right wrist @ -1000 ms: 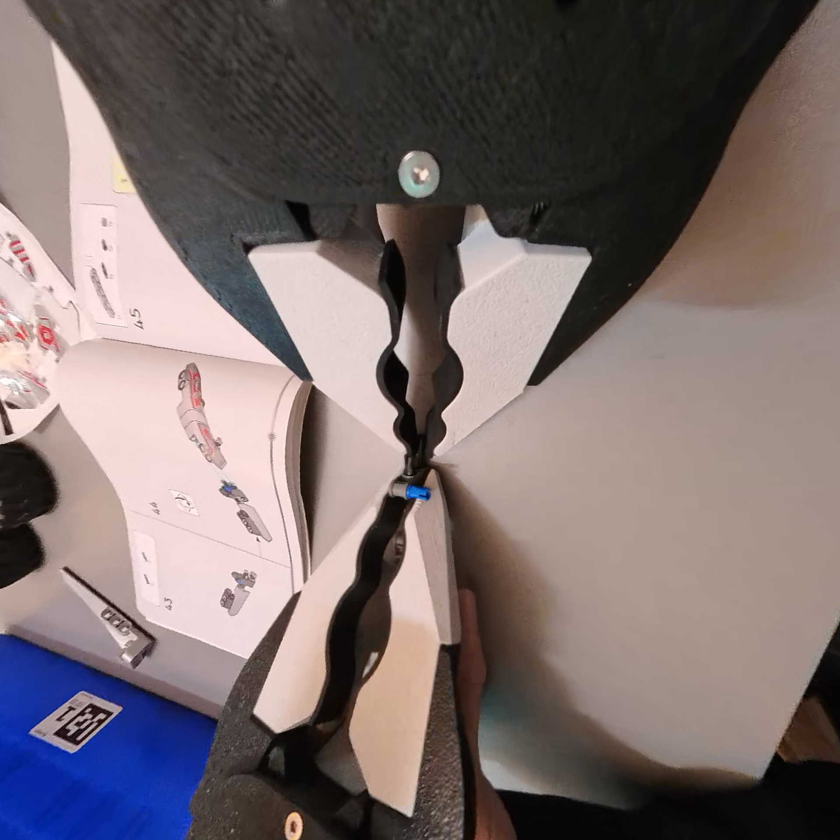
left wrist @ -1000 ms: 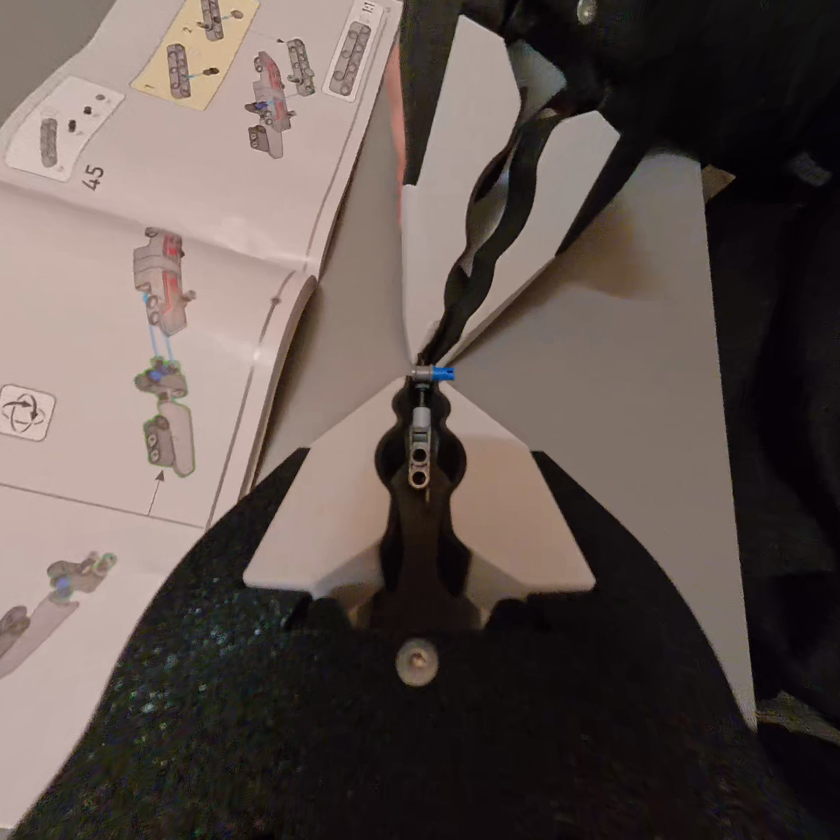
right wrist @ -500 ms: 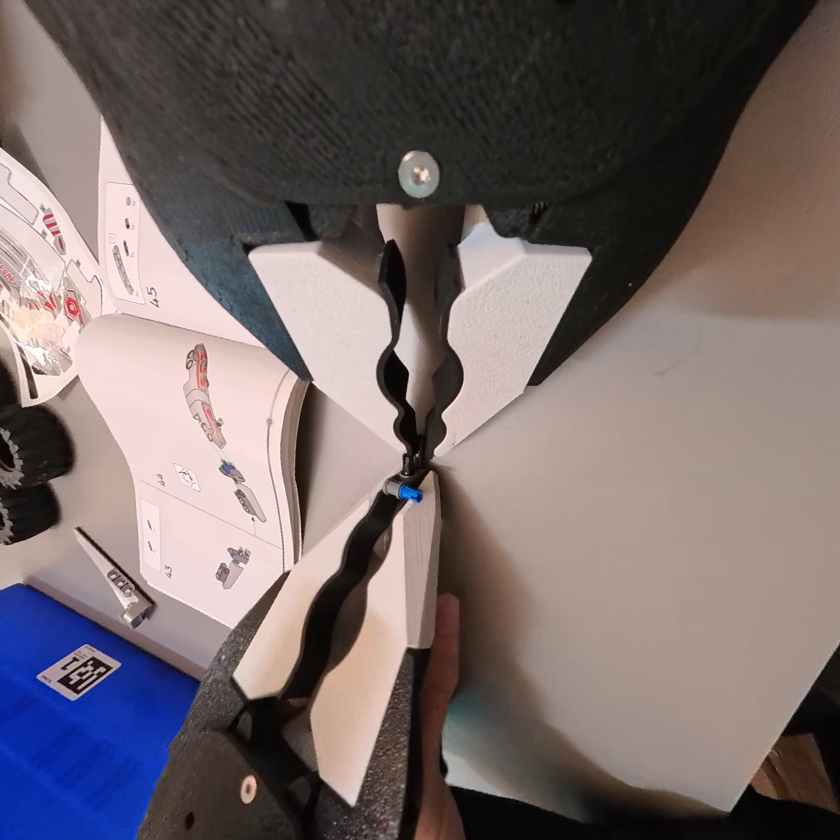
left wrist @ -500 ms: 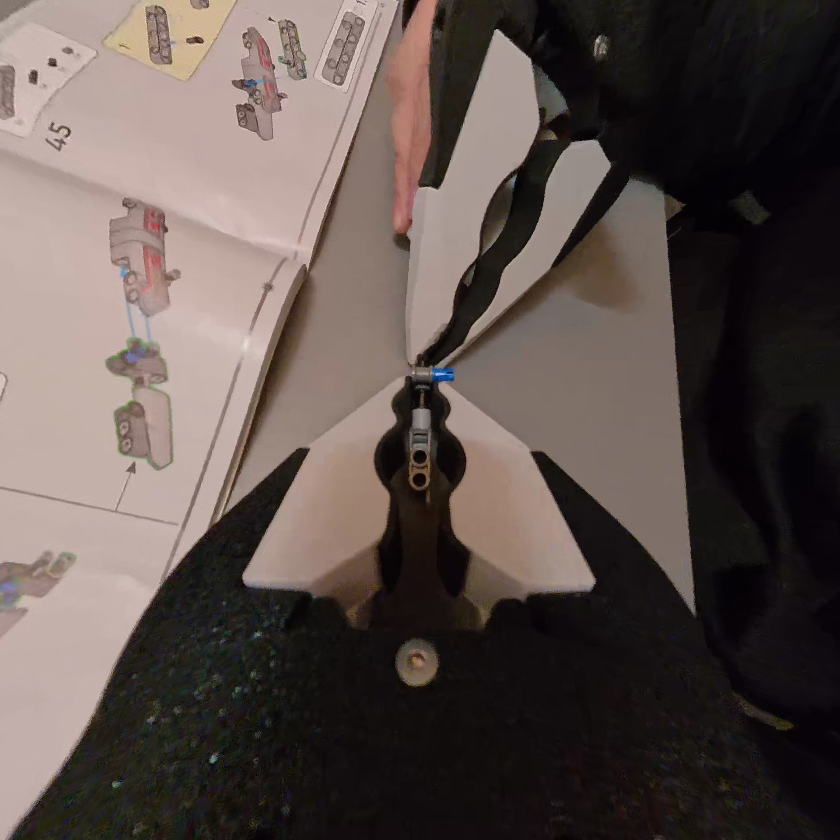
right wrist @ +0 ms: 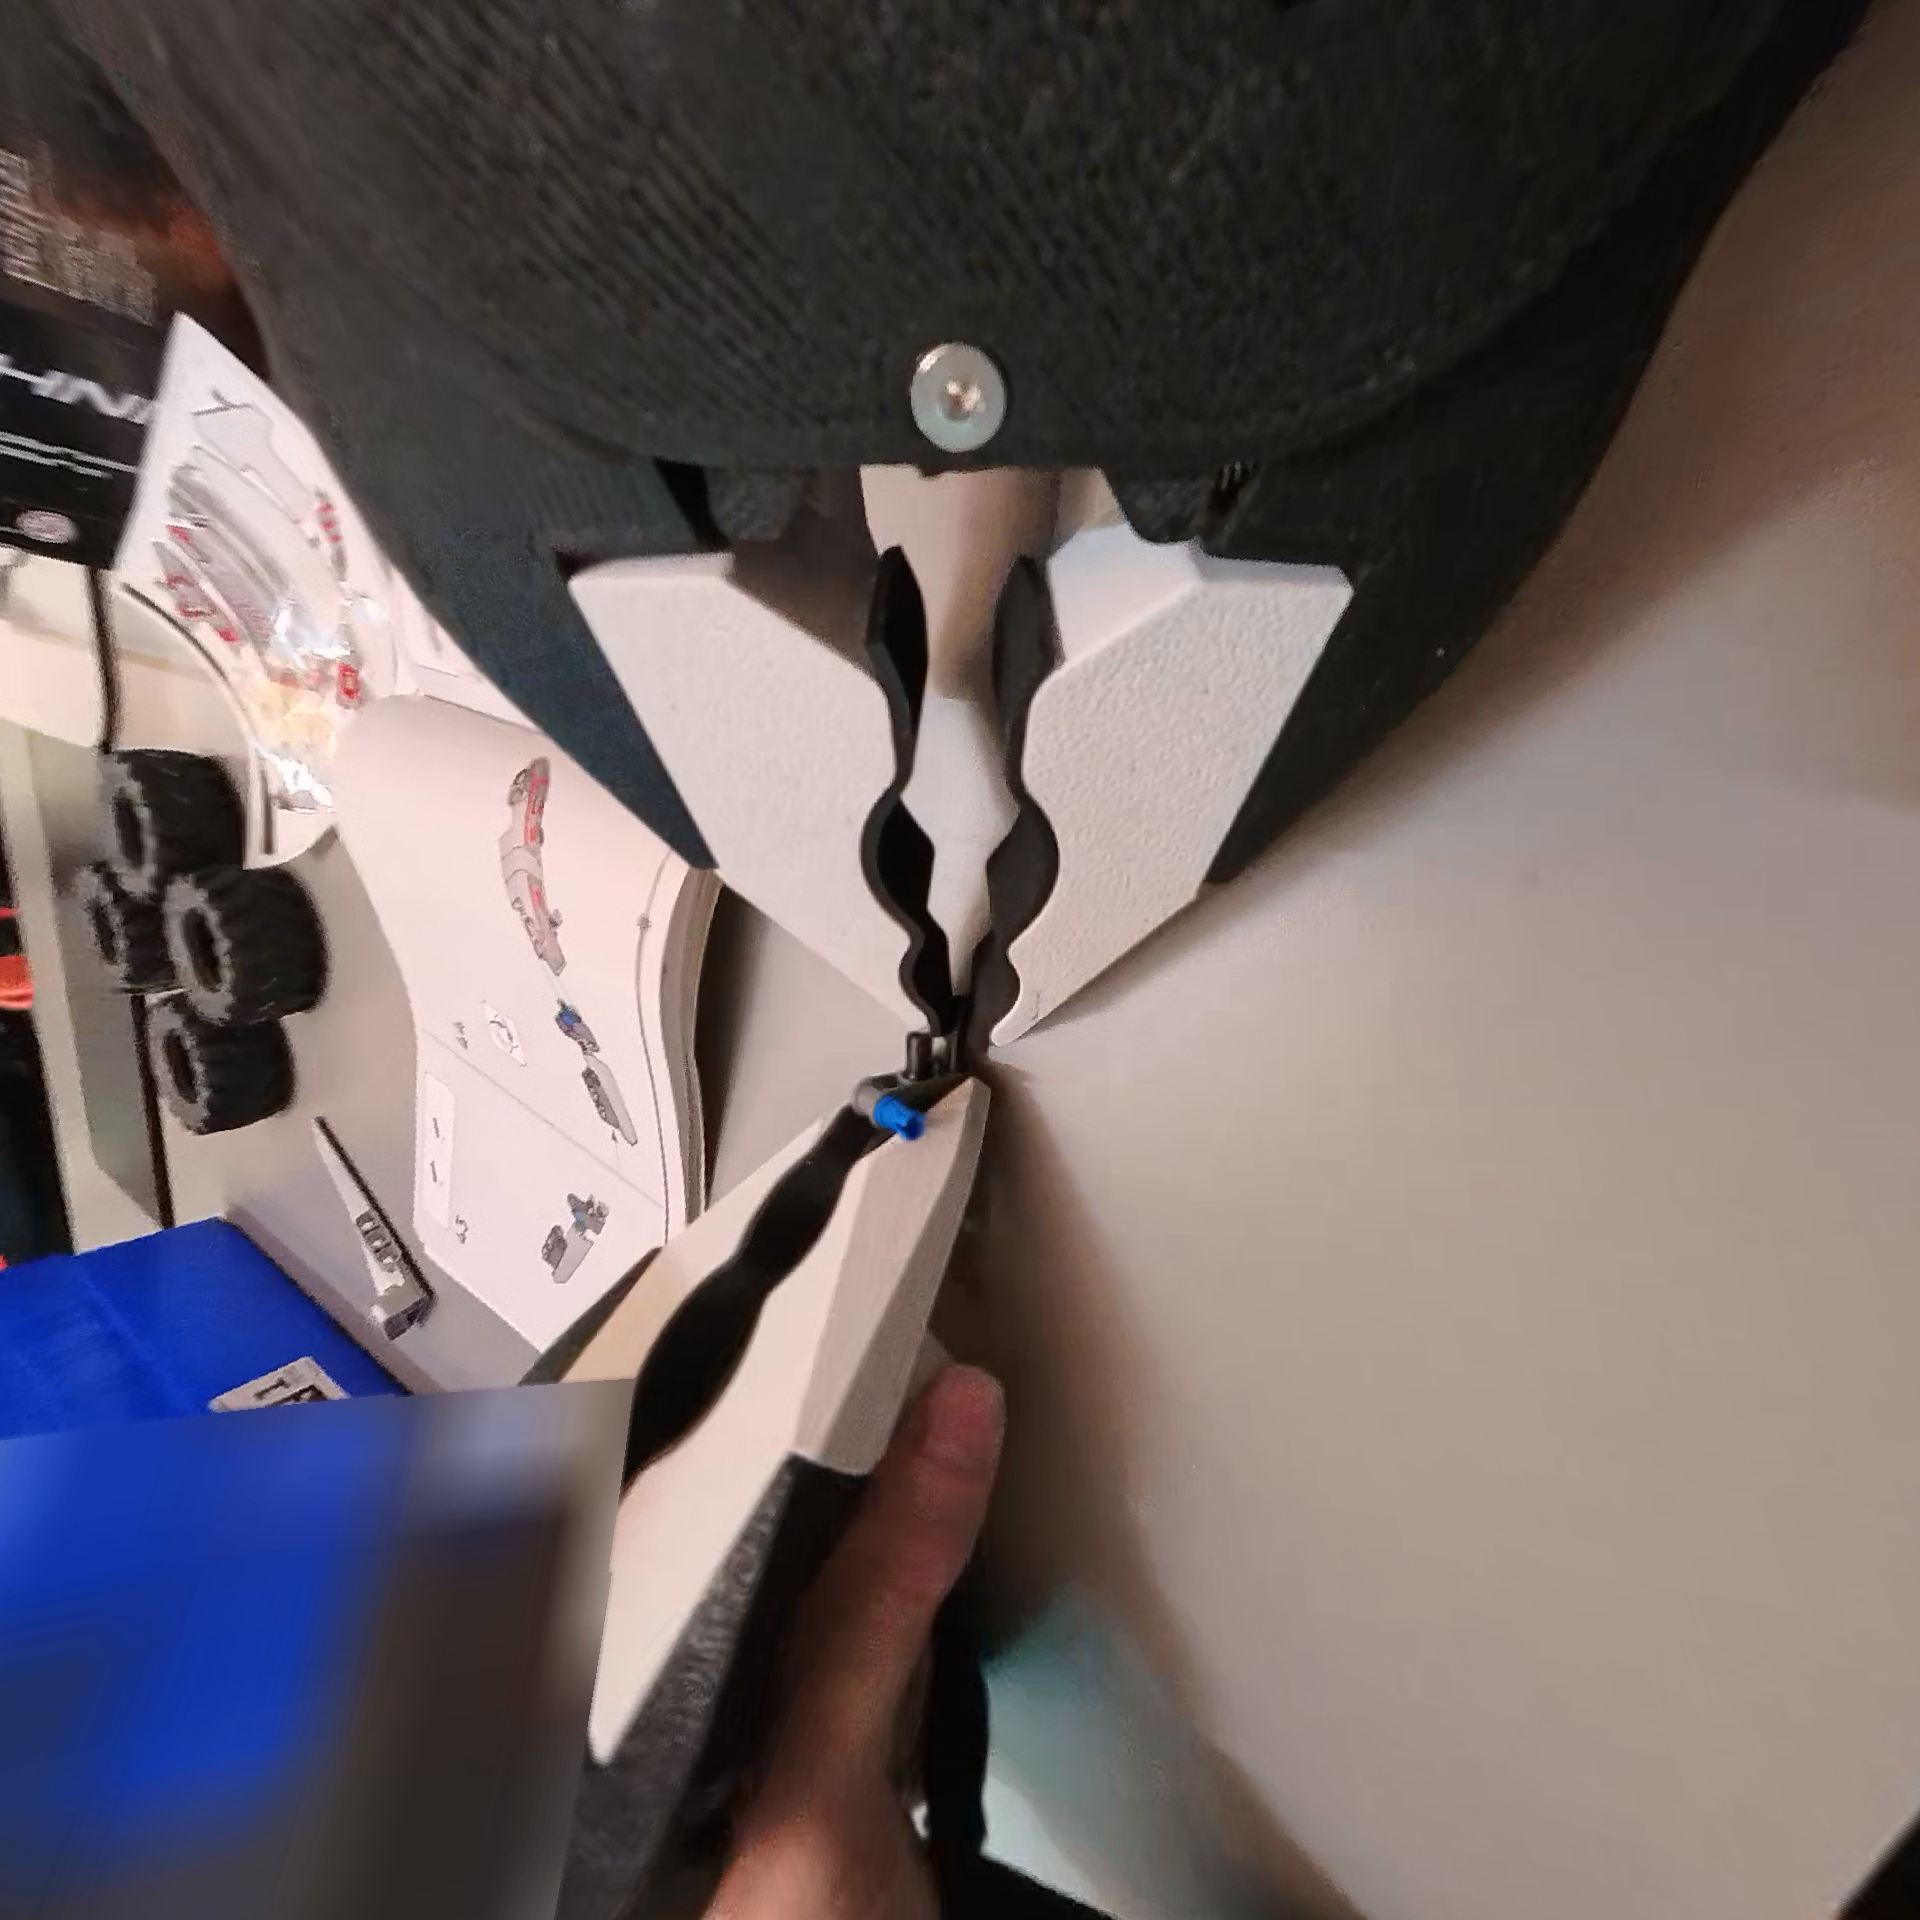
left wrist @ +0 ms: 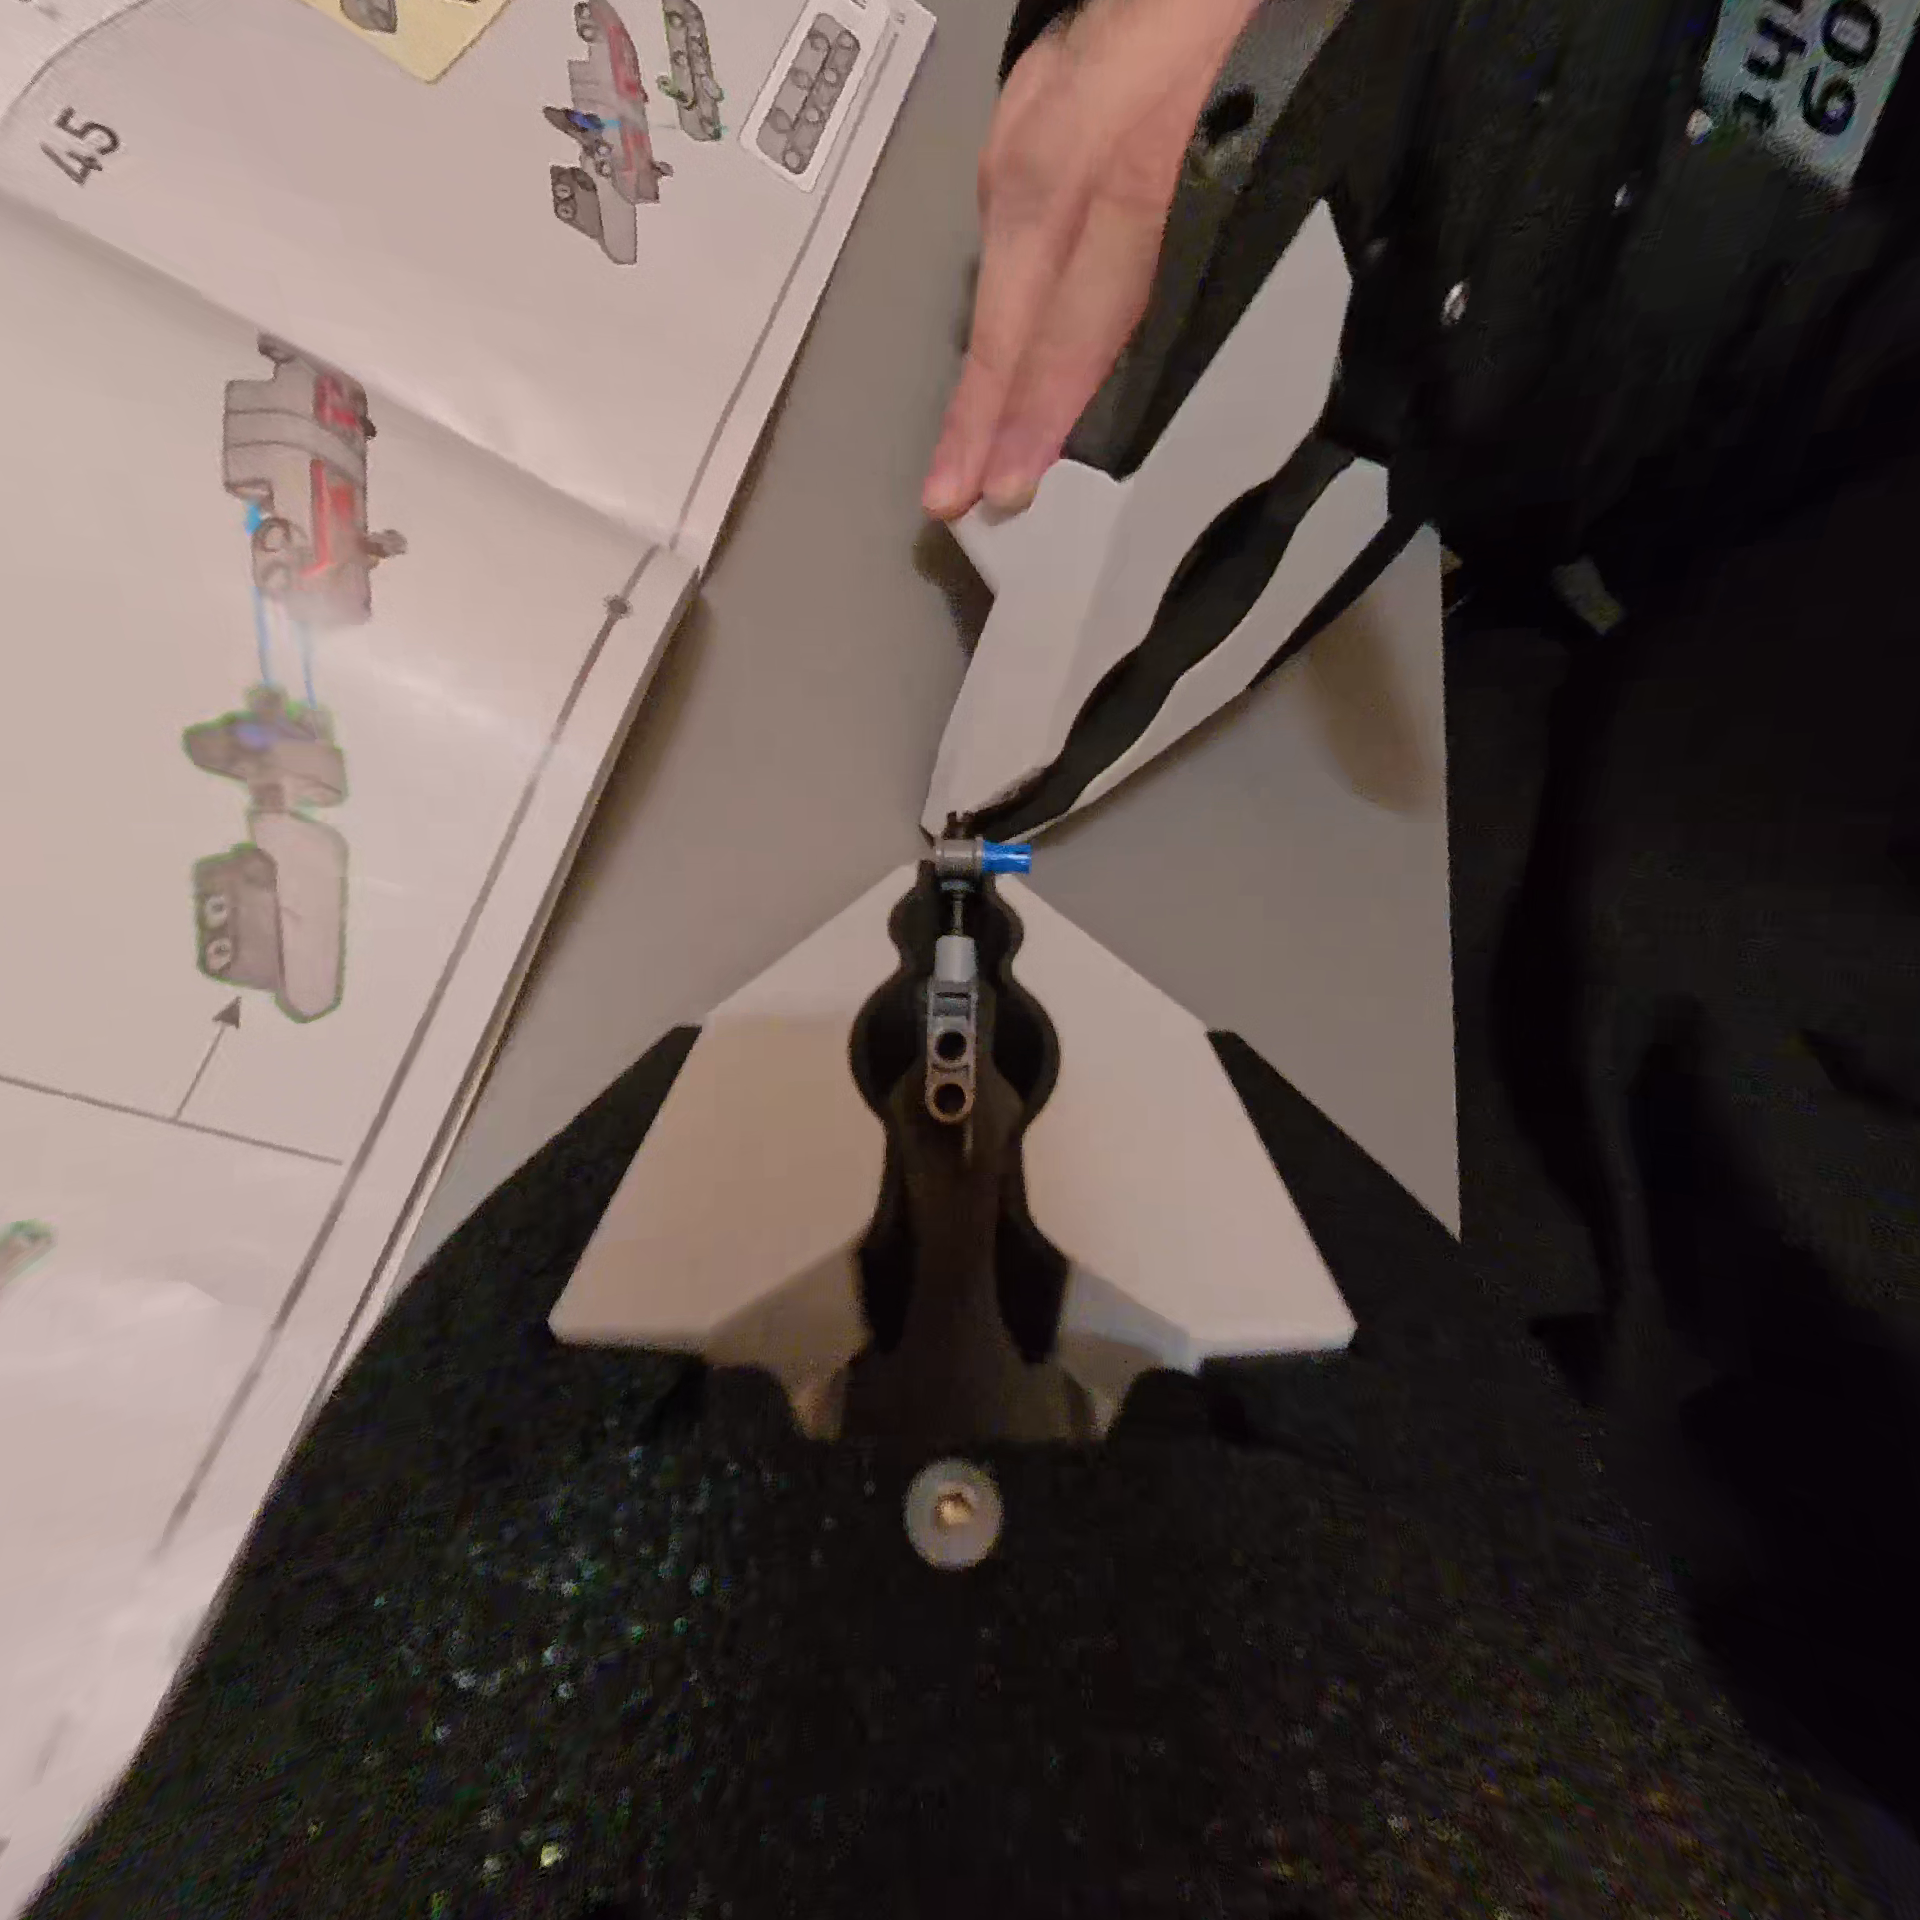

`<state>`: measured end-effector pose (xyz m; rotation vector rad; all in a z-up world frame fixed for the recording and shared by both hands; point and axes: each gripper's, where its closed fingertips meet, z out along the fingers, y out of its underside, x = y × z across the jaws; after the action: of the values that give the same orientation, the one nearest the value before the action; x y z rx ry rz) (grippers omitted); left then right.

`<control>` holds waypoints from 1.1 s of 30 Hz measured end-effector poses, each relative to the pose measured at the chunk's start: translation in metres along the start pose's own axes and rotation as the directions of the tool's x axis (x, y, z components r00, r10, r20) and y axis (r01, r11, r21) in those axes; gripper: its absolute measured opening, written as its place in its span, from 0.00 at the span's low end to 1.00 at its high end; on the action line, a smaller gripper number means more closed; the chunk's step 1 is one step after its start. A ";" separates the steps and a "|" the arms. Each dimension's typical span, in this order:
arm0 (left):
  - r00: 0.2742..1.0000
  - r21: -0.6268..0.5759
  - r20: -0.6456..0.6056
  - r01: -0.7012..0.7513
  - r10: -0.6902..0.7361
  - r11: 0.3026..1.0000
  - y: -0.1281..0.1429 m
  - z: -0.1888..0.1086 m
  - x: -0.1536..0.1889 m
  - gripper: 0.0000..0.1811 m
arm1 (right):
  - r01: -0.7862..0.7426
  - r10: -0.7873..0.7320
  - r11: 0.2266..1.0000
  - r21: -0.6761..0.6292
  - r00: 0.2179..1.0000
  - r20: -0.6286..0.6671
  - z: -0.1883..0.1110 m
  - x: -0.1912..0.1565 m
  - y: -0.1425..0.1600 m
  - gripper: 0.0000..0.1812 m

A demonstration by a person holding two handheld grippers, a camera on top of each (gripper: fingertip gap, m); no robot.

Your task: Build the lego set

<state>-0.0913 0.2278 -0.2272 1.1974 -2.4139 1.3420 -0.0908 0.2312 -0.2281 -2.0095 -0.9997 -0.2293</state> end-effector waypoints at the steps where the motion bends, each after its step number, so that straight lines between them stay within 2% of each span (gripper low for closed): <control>1: 1.000 0.010 0.004 0.015 -0.015 1.000 -0.001 0.000 -0.001 0.01 | 0.020 -0.020 1.000 -0.013 1.000 -0.014 0.000 0.001 0.000 0.02; 5: 1.000 0.032 -0.013 0.026 -0.026 0.999 -0.003 -0.002 0.000 0.02 | 0.115 -0.120 0.991 -0.064 0.990 -0.072 -0.001 0.004 0.001 0.01; 9: 0.975 -0.020 0.065 -0.210 0.211 0.978 0.000 -0.001 0.000 0.02 | 0.027 -0.027 1.000 -0.002 0.999 -0.023 -0.002 0.000 -0.003 0.01; 12: 0.976 0.014 0.039 -0.214 0.213 0.977 -0.003 -0.005 0.004 0.02 | -0.065 0.065 0.997 0.052 0.998 0.011 -0.004 0.000 -0.007 0.01; 14: 0.988 0.046 0.006 -0.155 0.154 0.987 -0.005 -0.007 0.007 0.02 | -0.077 0.076 0.995 0.071 0.997 0.006 -0.007 0.002 -0.011 0.01; 21: 0.994 0.085 -0.107 0.040 -0.031 0.996 -0.007 -0.009 0.011 0.03 | 0.122 -0.123 0.992 -0.019 0.988 -0.096 -0.008 0.003 -0.013 0.01; 24: 0.988 0.091 -0.138 0.075 -0.062 0.993 -0.008 -0.009 0.013 0.03 | 0.184 -0.189 0.982 -0.052 0.974 -0.124 -0.010 0.003 -0.015 0.01; 28: 0.992 0.079 -0.120 0.051 -0.042 0.996 -0.006 -0.007 0.013 0.03 | 0.265 -0.279 0.958 -0.105 0.950 -0.142 -0.010 0.001 -0.014 0.01; 33: 0.979 0.066 -0.142 0.154 -0.144 0.986 -0.004 -0.007 0.012 0.02 | 0.375 -0.409 0.905 -0.200 0.897 -0.167 -0.008 0.000 -0.013 0.01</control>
<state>-0.0982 0.2248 -0.2152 1.2334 -2.1524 1.4319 -0.0991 0.2292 -0.2152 -1.8598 -1.2804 -0.7461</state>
